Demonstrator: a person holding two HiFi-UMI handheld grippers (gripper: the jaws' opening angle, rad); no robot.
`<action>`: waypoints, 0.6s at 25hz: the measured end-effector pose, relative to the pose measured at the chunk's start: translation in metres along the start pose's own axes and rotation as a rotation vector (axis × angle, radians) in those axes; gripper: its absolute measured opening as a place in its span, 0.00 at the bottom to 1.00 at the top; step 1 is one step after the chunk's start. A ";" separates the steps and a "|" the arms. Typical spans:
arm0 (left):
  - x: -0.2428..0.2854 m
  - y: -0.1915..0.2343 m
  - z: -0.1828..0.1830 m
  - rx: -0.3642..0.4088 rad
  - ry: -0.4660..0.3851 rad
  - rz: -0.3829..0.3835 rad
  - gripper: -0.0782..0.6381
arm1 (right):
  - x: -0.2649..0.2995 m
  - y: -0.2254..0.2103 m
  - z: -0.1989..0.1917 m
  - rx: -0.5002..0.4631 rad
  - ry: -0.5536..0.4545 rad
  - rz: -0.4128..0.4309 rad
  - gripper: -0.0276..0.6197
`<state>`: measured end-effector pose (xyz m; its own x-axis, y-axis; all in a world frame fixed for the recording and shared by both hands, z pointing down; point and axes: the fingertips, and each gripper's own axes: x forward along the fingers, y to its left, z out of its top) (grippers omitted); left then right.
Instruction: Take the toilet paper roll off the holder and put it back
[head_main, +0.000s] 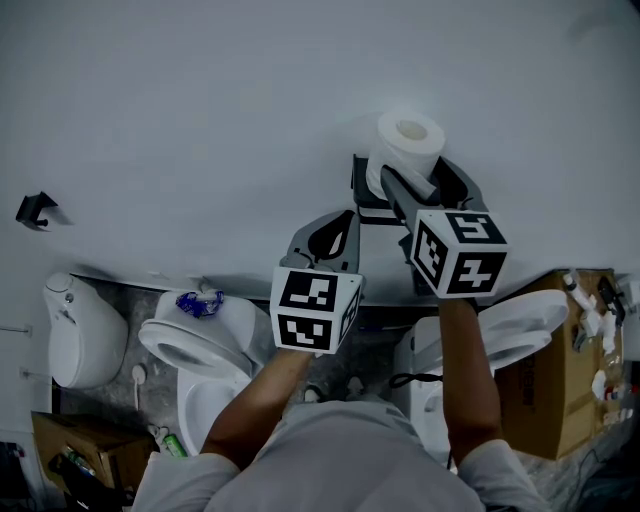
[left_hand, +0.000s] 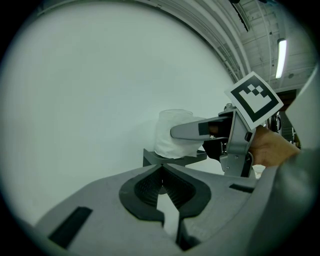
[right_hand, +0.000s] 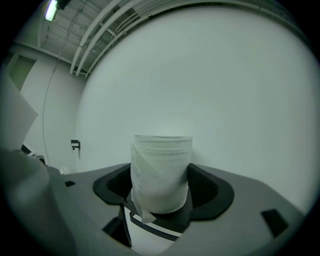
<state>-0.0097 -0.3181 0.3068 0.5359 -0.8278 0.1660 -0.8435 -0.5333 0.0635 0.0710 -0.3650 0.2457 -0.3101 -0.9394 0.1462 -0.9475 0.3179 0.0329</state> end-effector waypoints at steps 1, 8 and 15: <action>-0.001 -0.001 0.001 0.001 -0.001 -0.002 0.12 | -0.002 0.000 0.001 0.002 -0.005 -0.001 0.56; -0.006 -0.007 0.001 0.008 -0.006 -0.030 0.12 | -0.015 0.004 0.009 0.004 -0.036 -0.006 0.56; -0.014 -0.012 0.001 0.013 -0.007 -0.061 0.12 | -0.035 0.008 0.014 0.003 -0.061 -0.034 0.56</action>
<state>-0.0067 -0.3002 0.3031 0.5868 -0.7948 0.1548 -0.8086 -0.5851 0.0609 0.0734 -0.3318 0.2267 -0.2814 -0.9558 0.0849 -0.9579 0.2850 0.0336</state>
